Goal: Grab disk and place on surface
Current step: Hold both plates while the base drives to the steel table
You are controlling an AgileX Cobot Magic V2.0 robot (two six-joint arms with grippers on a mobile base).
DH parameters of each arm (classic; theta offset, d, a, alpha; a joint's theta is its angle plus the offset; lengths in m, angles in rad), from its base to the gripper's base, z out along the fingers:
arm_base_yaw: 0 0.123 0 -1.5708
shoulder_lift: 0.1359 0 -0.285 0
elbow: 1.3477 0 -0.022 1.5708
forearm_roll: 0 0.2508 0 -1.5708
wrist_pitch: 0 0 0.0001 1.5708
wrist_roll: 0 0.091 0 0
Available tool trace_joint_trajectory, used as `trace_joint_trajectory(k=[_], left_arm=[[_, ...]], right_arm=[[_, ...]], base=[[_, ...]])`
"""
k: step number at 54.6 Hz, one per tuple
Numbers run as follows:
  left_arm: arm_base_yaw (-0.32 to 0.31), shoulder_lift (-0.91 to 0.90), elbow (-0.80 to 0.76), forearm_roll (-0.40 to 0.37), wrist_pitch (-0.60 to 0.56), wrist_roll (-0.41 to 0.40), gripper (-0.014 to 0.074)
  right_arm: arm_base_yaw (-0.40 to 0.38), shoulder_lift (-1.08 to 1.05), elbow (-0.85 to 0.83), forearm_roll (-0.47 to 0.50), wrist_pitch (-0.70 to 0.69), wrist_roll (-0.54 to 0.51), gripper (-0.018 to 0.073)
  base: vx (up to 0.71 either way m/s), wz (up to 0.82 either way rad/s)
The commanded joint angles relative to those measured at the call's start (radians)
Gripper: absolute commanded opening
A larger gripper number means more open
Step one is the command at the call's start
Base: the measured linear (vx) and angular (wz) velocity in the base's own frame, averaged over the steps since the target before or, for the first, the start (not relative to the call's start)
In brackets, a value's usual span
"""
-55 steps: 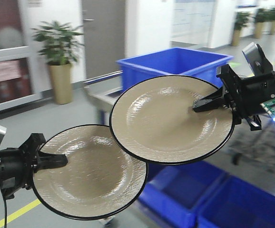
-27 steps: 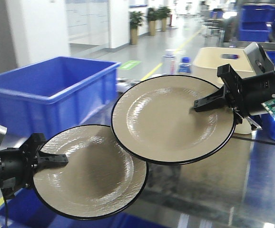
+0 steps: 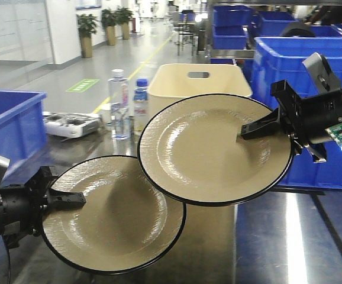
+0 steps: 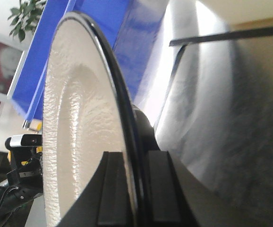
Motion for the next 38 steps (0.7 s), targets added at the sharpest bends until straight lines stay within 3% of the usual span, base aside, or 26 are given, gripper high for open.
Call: trace_joint_trajectory(k=[1, 38], left_arm=[[-0.002, -0.045, -0.033, -0.110, 0.043, -0.015, -0.0001], [-0.002, -0.045, -0.033, -0.110, 0.043, -0.015, -0.0001]], right_arm=[[-0.004, -0.055, -0.038, 0.120, -0.043, 0.010, -0.0008], [-0.004, -0.055, -0.038, 0.120, -0.043, 0.010, -0.0008]], base=[[0.20, -0.37], [0.15, -0.15]])
